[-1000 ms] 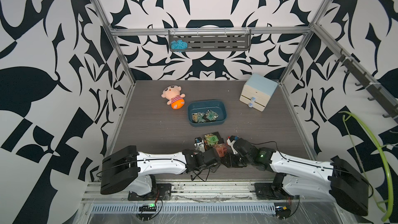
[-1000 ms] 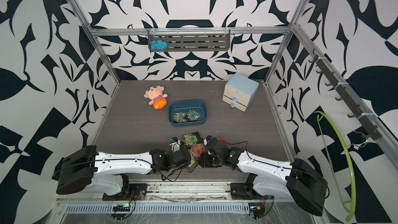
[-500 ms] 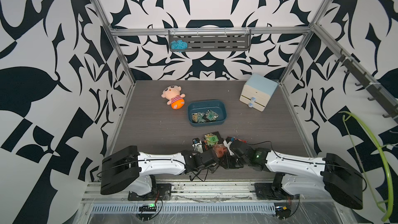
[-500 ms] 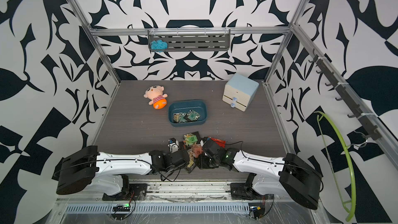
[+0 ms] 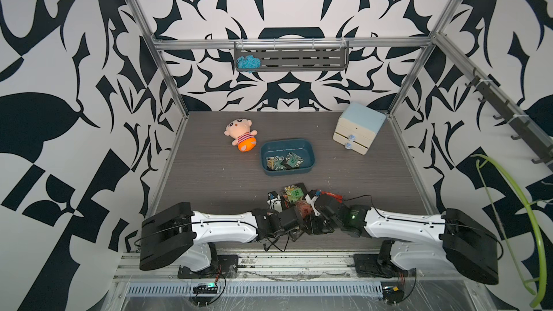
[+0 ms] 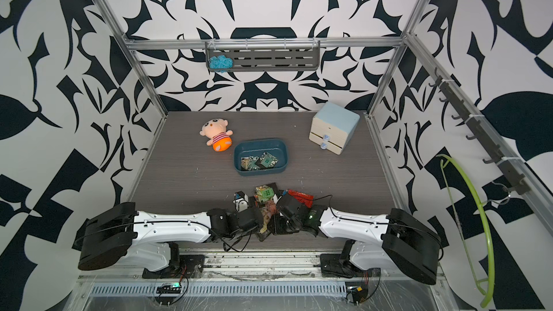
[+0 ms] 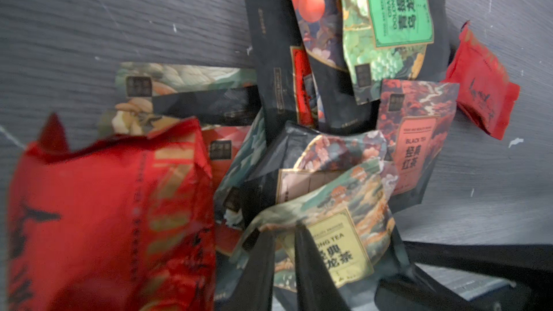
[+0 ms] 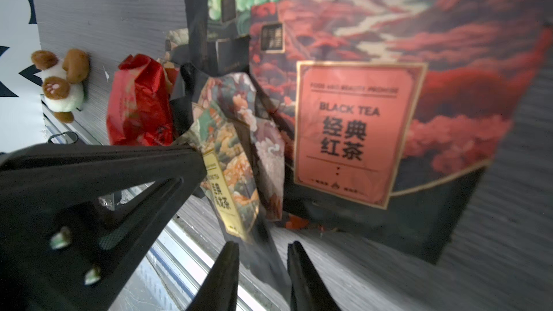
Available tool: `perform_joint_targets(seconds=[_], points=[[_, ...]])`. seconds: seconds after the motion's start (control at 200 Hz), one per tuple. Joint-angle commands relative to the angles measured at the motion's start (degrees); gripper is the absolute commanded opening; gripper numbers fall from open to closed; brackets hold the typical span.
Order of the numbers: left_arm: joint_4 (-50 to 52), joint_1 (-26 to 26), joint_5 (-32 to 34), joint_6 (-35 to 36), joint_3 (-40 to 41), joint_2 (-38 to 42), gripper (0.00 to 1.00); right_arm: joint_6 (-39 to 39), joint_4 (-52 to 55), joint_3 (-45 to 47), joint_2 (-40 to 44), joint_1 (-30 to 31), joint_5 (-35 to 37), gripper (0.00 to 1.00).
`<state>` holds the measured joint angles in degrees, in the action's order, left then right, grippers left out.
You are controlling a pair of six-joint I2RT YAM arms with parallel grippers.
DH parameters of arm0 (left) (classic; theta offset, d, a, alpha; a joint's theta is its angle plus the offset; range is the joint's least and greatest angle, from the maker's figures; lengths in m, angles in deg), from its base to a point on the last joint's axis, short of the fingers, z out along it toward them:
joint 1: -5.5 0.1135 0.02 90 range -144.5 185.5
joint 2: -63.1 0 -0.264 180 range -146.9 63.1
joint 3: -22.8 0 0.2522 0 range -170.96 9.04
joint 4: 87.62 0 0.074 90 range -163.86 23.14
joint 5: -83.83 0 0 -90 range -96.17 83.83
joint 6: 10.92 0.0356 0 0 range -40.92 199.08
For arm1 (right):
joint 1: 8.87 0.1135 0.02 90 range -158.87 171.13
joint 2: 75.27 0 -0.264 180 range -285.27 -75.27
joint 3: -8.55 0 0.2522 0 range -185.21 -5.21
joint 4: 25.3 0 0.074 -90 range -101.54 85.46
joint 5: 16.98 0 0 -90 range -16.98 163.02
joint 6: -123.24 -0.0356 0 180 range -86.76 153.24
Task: Put the tea bags into the storage box
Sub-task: Pick up the tea bag from the center of the board, then place the tea bag in the storage box.
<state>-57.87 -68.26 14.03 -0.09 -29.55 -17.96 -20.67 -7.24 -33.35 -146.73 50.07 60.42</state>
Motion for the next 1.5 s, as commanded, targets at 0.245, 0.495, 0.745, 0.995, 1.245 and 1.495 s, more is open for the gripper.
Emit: perform_joint_targets(seconds=[0.245,0.495,0.745,0.995,1.245,1.495], points=[[-0.13,0.28,0.54,-0.14,0.59,-0.52,0.19,-0.8,-3.69,-2.78,-1.02,0.39,0.55,0.24],[1.27,0.28,1.05,0.33,-0.08,1.15,0.19,-0.19,-2.5,-3.84,-1.11,0.37,0.2,0.05],[6.18,0.37,3.74,3.75,-3.69,6.45,0.21,2.66,11.3,-6.91,7.7,0.39,4.76,0.0],[15.7,4.87,7.75,6.61,-7.18,9.75,0.23,9.21,38.28,-18.71,16.15,0.39,20.94,0.0],[11.12,16.61,3.0,13.2,-3.5,16.99,0.24,17.72,53.92,-34.28,13.55,-0.67,44.88,0.0],[6.25,28.71,-5.58,20.17,0.36,20.49,0.25,25.95,38.54,-43.99,7.2,-15.81,26.98,0.0]])
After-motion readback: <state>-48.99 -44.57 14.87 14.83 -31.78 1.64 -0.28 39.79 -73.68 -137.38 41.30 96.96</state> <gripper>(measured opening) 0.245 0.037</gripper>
